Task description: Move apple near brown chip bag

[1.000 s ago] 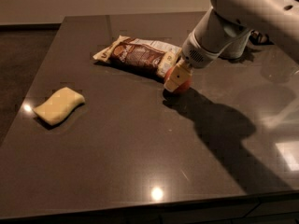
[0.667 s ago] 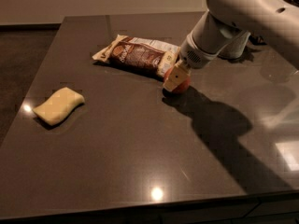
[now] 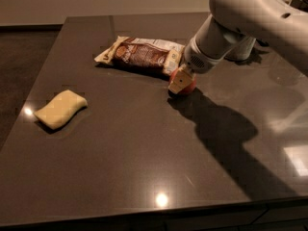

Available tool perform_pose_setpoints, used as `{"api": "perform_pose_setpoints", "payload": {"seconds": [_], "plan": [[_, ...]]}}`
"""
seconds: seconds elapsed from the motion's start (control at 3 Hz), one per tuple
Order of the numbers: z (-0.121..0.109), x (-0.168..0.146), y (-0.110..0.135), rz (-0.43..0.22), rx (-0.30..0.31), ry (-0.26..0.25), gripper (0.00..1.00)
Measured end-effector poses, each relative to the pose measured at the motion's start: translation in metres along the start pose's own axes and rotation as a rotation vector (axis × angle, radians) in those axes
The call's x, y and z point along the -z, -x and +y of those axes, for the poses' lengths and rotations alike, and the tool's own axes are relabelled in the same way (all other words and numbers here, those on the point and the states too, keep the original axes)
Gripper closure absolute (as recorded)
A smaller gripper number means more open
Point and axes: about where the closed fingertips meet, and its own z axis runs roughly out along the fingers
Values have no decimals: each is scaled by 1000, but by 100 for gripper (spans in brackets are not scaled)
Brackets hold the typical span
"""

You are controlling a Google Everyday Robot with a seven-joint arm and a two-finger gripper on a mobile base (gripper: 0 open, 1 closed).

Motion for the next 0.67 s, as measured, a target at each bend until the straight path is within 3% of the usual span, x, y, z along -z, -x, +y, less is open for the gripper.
{"api": "perform_pose_setpoints", "payload": {"seconds": [0.33,0.67], "plan": [[1,-1,1,1,2,1,0],[1,-1,1,1,2,1,0]]}}
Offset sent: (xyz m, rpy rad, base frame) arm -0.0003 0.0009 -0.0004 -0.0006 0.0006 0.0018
